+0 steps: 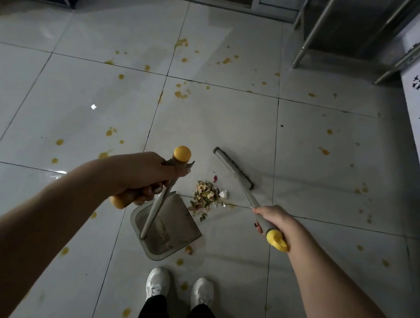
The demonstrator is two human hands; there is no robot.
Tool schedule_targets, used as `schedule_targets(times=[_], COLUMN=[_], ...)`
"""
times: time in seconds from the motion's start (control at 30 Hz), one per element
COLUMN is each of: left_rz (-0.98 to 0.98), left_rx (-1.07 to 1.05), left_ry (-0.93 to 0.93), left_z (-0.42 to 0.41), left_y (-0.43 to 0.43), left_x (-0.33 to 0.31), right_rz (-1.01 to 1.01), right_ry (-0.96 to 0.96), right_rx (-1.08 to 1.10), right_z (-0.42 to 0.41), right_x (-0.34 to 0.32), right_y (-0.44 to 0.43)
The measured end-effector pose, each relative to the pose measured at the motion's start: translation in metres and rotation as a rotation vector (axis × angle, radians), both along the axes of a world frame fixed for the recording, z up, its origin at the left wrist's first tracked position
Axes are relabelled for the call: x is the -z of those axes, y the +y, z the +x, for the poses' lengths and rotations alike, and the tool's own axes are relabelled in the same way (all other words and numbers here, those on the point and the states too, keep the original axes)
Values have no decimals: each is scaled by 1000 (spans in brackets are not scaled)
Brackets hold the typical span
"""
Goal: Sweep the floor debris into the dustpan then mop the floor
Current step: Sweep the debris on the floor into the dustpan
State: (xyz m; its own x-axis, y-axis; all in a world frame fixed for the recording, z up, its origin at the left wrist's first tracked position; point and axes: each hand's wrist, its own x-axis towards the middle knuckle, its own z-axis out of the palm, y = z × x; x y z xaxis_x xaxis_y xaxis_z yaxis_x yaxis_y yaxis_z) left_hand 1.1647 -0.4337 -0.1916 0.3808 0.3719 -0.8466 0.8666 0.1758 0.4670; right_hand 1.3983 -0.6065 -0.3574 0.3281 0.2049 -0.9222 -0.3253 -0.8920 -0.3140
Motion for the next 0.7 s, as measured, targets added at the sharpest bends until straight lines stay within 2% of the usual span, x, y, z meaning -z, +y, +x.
schedule_targets(times=[0.23,0.5,0.7], left_rz=[-2,-3,46], left_rx=[19,35,25], left_ry=[51,43,35], left_z=[-2,6,7], left_y=[15,15,14], left_x=[1,13,14], right_rz=[6,-118,-208], right_ry=[9,-25,43], right_rx=[-20,-232,-267], right_z=[8,-24,-49], right_x=[-2,33,35], right_y=[20,23,10])
